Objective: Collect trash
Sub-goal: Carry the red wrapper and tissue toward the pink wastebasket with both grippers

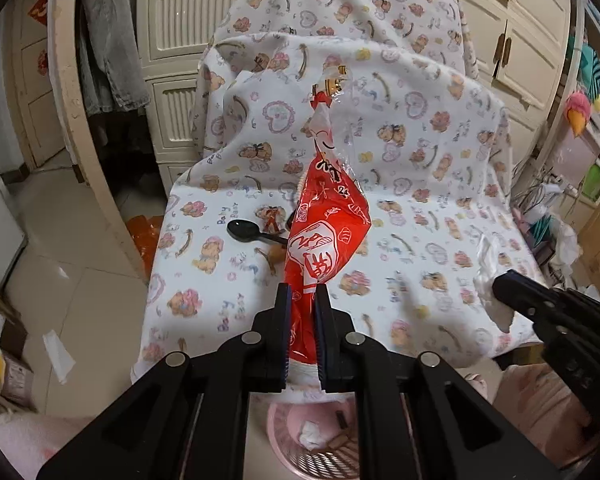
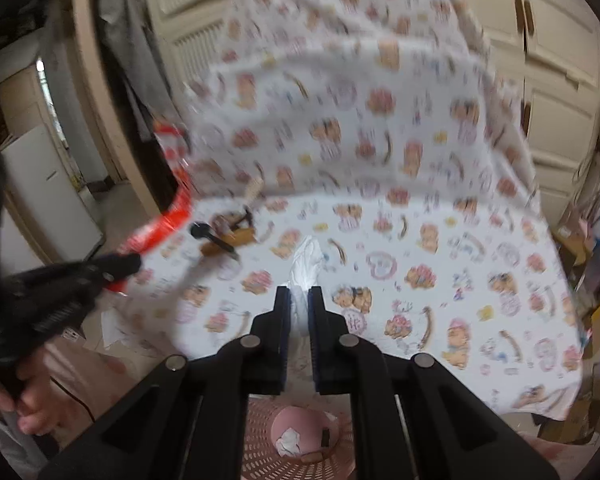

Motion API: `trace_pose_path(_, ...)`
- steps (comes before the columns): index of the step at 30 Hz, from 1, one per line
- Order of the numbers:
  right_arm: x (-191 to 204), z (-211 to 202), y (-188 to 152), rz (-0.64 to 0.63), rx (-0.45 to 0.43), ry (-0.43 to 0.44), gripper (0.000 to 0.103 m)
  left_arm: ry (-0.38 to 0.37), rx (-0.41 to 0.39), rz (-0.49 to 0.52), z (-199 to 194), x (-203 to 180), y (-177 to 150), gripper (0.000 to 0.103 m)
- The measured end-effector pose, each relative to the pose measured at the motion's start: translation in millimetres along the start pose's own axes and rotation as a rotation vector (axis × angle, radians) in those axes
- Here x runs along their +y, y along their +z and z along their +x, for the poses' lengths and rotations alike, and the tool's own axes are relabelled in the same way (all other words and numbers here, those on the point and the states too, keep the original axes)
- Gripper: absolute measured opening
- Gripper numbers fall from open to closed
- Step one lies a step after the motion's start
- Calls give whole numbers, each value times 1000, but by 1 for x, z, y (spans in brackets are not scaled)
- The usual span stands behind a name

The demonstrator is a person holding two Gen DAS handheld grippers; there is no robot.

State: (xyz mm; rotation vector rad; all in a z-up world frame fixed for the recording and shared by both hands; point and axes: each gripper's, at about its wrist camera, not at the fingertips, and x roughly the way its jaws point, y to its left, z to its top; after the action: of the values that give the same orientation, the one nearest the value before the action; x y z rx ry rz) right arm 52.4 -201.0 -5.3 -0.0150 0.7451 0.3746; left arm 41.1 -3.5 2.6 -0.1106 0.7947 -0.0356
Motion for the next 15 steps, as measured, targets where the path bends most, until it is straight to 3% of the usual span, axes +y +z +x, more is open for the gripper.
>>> trace_pose_path(4, 9, -39, -4, 51, -53, 43, 8, -24, -23, -15, -27, -8, -10, 9)
trace_pose_path(7, 18, -54, -14, 48, -30, 21, 8, -50, -29, -26, -41, -9, -31, 9)
trace_pose_path(9, 19, -64, -26, 62, -44, 55, 8, -78, -10, -42, -38, -7, -49, 9)
trace_pose_path(13, 21, -65, -49, 52, -30, 54, 8, -8, -27, 58, -29, -18, -74, 9)
trace_pose_path(15, 15, -55, -58, 77, 6, 52, 8, -38, -39, 73, -35, -22, -75, 9)
